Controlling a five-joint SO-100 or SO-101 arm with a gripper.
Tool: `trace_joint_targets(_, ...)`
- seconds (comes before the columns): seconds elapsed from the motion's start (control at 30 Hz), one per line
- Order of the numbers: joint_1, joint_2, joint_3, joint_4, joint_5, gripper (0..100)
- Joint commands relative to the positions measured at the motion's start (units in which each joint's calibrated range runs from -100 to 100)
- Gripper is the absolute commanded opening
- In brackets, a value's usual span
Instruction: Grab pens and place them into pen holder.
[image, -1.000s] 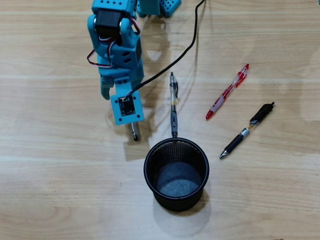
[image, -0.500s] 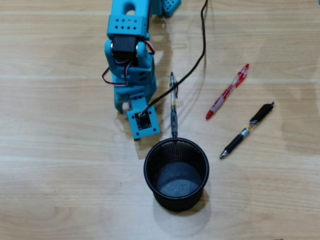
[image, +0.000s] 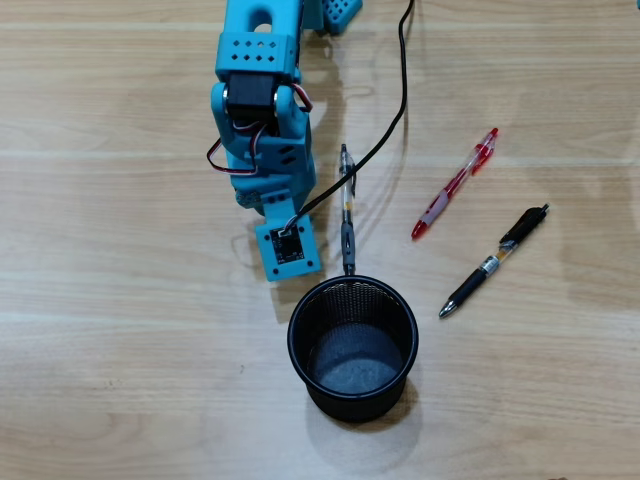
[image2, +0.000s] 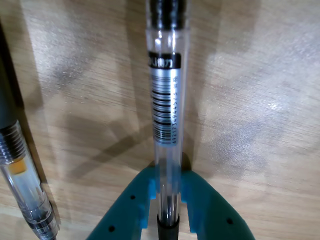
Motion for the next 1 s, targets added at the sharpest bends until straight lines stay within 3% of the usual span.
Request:
trace_joint_targets(0.0, -0.1, -0.2, -0.4, -0.4, -0.2, 2)
trace_joint_targets(0.3, -0.1, -7.1, -7.7, 1.6, 0.2, 2)
trace_joint_targets(0.67, -1.0, -27.4, -23.6, 16.0, -0.2, 2)
trace_joint_targets(0.8, -1.8, -28.8, -32.3, 21.6, -0.2, 2)
trace_joint_targets(0.97, -5.3, -28.7, -34.3, 21.1, -2.0, 2)
